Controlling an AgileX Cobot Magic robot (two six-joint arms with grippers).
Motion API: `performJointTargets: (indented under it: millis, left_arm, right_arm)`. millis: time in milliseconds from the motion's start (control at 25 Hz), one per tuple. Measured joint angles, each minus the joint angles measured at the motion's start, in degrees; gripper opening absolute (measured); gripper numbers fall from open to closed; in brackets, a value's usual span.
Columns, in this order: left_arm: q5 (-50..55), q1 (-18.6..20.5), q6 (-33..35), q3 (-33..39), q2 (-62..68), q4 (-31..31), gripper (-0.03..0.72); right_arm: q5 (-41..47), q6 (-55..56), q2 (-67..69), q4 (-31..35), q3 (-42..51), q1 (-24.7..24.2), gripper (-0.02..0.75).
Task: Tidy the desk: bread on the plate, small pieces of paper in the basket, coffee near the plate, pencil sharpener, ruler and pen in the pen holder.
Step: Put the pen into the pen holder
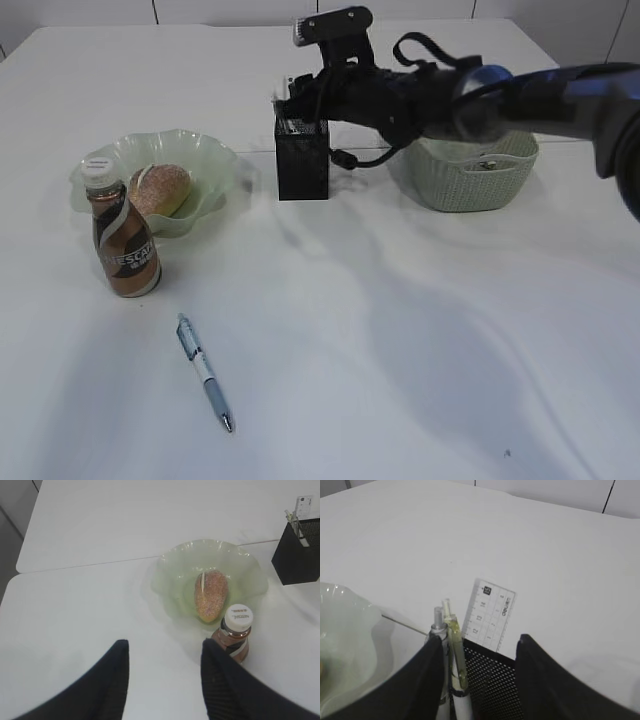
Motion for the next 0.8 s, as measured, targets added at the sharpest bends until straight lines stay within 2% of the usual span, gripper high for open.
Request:
performJointTargets:
  millis: [240,320,400,600,680,760,800]
  left_arm:
    - [0.0,0.0,0.0,0.0,0.0,0.0,0.330]
    - [-0.1,0.0,0.0,0.0,0.0,0.0,0.330]
    - [0.0,0.0,0.0,0.0,0.0,0.0,0.330]
    - [0.0,0.0,0.0,0.0,0.0,-0.1,0.330]
    - [0.0,0.0,0.0,0.0,0.0,-0.3,0.330]
    - [0.0,0.0,0.0,0.0,0.0,-0.5,0.330]
    - [0.1,0.0,0.0,0.0,0.0,-0.5,0.330]
  right_arm:
    - [9.7,-0.1,-5.8,0.0,0.0,0.0,0.384]
    - [18.0,-0.1,-9.4,0.2,0.0,0.0,0.384]
    - [20.7,-0.1,-10.5,0.6,0.0,0.0,0.384]
    - [37.7,-0.1,-16.1,5.7,0.0,0.0,0.384]
    - [40.1,-0.1,-16.7,6.0,0.0,0.0,0.384]
    - [49.7,-0.1,-18.2,7.9,0.0,0.0,0.384]
    - [49.7,-0.1,-18.2,7.9,0.0,0.0,0.384]
